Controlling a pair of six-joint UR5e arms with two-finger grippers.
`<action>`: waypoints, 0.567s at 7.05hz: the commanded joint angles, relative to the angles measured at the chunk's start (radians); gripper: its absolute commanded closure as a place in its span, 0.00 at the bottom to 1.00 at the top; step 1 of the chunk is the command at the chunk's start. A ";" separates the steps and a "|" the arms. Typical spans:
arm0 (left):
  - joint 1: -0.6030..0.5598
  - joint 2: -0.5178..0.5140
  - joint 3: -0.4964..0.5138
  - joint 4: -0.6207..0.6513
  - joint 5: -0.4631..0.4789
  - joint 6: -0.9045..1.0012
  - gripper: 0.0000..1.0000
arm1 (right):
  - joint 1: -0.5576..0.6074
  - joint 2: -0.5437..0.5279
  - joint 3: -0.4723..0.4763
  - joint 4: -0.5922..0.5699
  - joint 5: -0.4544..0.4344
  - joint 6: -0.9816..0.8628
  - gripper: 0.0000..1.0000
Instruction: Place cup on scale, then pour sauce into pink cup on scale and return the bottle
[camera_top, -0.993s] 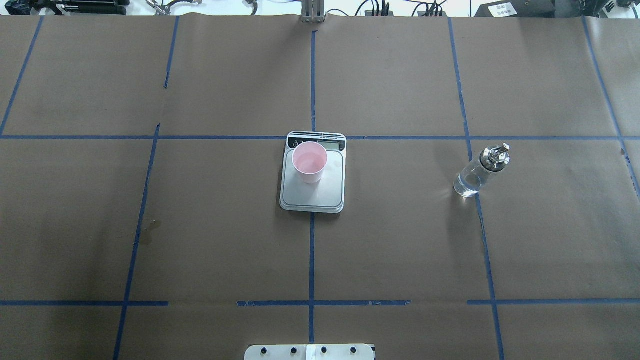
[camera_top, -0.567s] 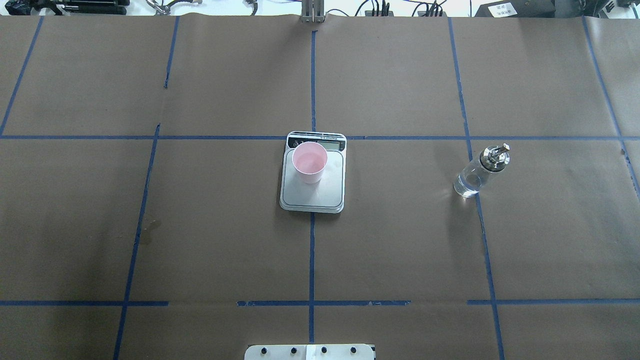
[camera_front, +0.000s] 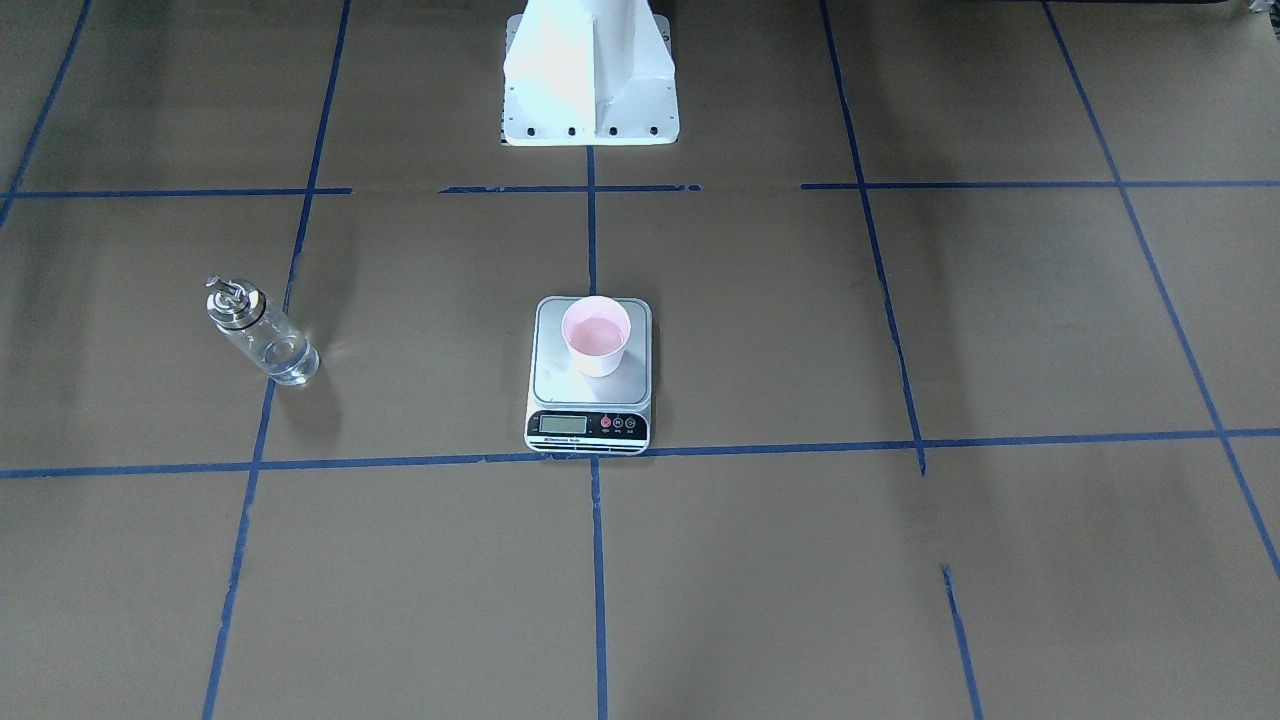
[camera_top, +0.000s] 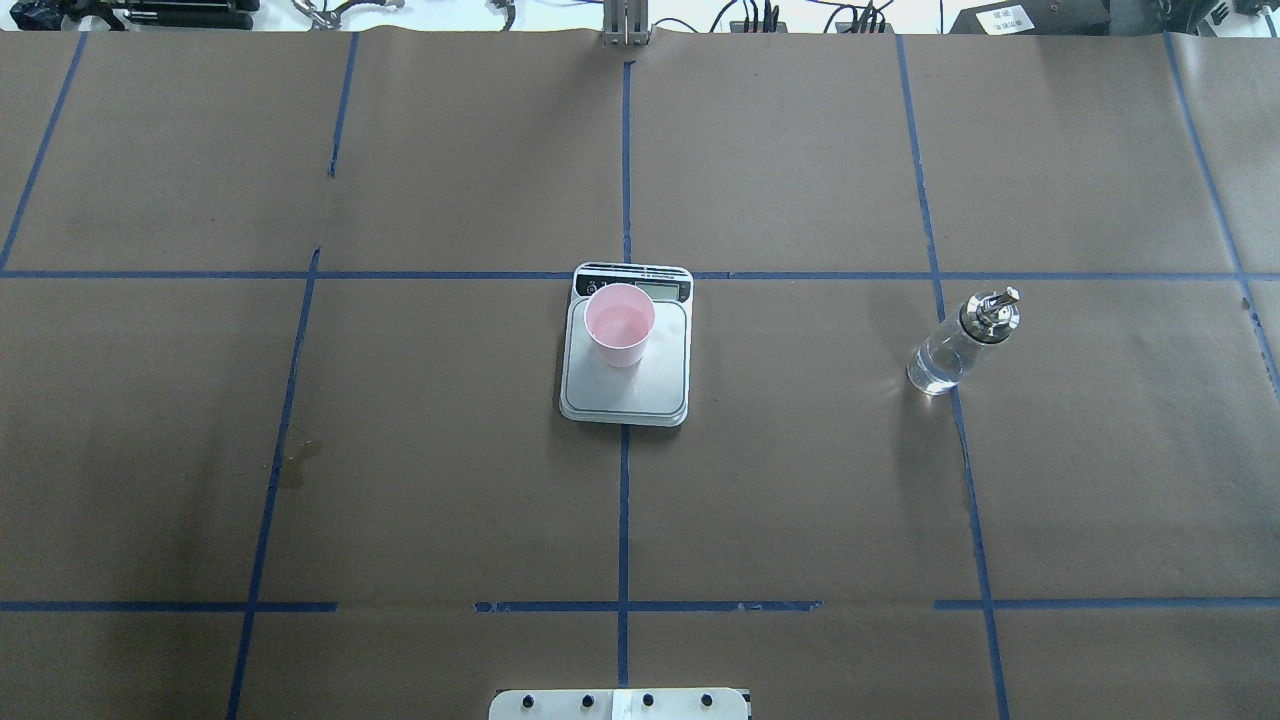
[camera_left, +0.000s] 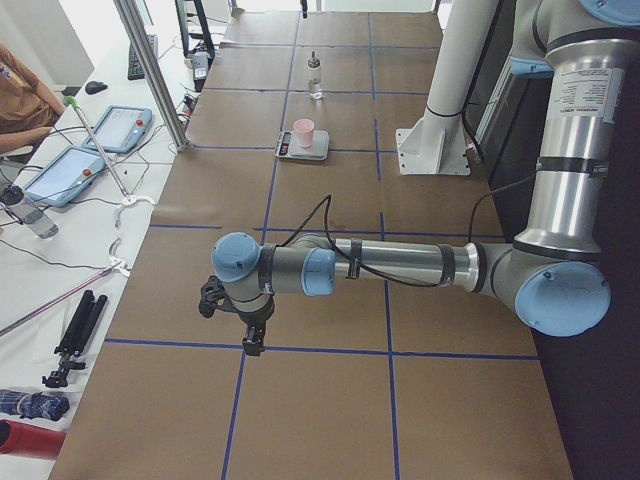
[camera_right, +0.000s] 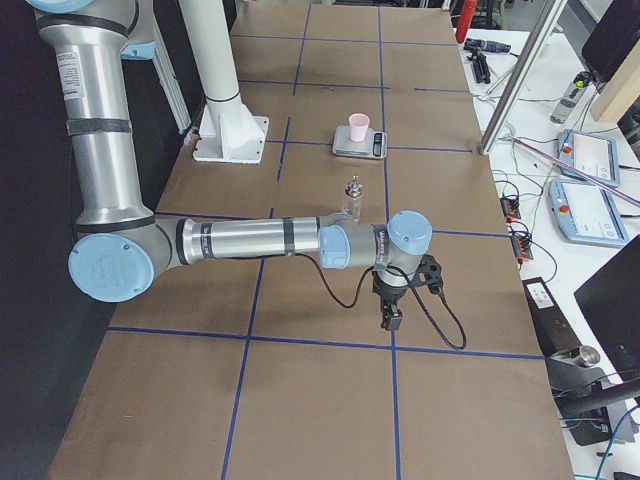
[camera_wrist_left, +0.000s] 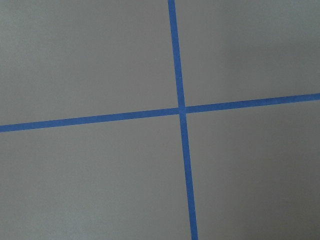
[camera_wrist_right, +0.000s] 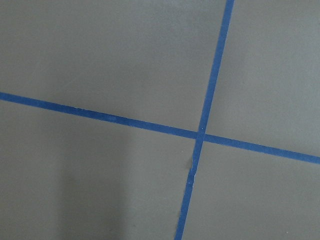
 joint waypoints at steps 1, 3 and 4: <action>0.000 0.000 0.001 0.002 0.004 -0.002 0.00 | 0.000 0.000 -0.001 0.000 0.000 0.000 0.00; 0.000 0.002 0.003 0.000 0.006 0.003 0.00 | 0.000 0.000 0.000 0.000 0.002 0.000 0.00; 0.001 0.000 0.003 0.000 0.004 0.001 0.00 | 0.000 0.000 0.002 0.000 0.002 0.000 0.00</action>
